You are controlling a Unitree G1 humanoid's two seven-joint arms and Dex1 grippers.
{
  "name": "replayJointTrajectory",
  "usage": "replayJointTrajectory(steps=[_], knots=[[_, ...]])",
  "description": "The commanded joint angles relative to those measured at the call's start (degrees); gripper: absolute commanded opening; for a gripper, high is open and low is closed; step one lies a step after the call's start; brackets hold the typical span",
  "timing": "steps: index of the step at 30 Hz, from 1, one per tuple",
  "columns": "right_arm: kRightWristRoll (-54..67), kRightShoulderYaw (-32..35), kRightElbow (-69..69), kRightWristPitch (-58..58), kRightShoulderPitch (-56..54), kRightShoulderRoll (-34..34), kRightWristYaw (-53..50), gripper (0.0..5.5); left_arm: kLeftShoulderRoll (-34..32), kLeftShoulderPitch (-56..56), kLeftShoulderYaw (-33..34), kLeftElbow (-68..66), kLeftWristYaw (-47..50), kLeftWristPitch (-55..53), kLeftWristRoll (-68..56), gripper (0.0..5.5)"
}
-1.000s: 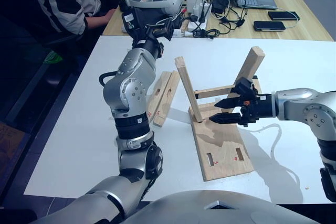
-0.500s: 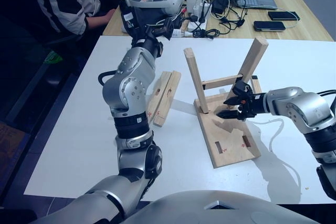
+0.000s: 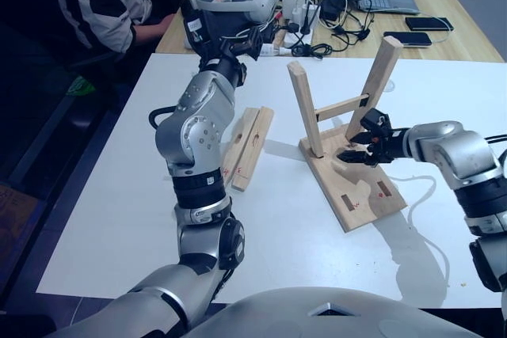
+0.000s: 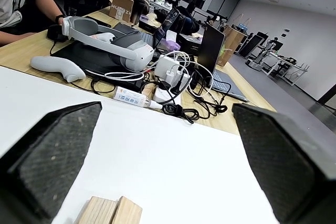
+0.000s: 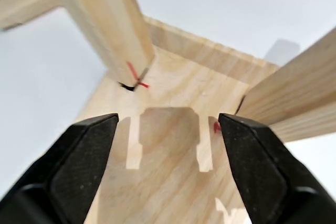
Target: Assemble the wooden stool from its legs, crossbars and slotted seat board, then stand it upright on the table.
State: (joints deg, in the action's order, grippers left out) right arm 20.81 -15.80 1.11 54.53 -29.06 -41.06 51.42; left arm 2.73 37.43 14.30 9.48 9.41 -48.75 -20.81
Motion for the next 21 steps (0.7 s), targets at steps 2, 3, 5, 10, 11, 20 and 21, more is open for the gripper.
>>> replayJointTrajectory(steps=[2, 3, 5, 10, 11, 20, 21], knots=[[8.36, 6.45, 15.24, 7.65, 4.20, -7.04, 5.19, 3.60, -0.18, 1.54, -0.06, -1.12, 0.28, 0.43, 0.02, 4.61], [9.66, 7.20, 17.43, 8.46, 5.16, -8.29, 5.95, 3.60, -0.78, 2.24, 0.32, -1.53, 0.17, 0.69, 0.01, 4.61], [10.35, 7.60, 19.59, 9.29, 6.98, -10.29, 6.20, 3.60, -1.99, 4.08, 0.96, -2.90, -0.34, 1.53, 0.00, 4.61], [11.13, 7.21, 21.98, 11.09, 13.49, -11.68, 4.68, 3.60, -5.16, 10.81, 1.76, -9.92, -2.67, 5.74, 0.24, 4.61], [10.56, 6.01, 21.26, 10.46, 14.71, -11.37, 4.37, 3.60, -5.75, 12.95, 1.44, -12.33, -3.88, 6.99, 0.24, 4.61], [7.23, 1.22, 13.50, 6.21, 15.69, -8.62, 3.17, 3.60, -7.00, 22.46, -2.53, -24.46, -18.09, 7.61, -3.69, 4.61], [7.16, 1.21, 13.22, 6.05, 15.46, -8.47, 3.16, 3.60, -6.60, 20.93, -3.74, -22.85, -18.80, 5.98, -4.11, 4.61]])
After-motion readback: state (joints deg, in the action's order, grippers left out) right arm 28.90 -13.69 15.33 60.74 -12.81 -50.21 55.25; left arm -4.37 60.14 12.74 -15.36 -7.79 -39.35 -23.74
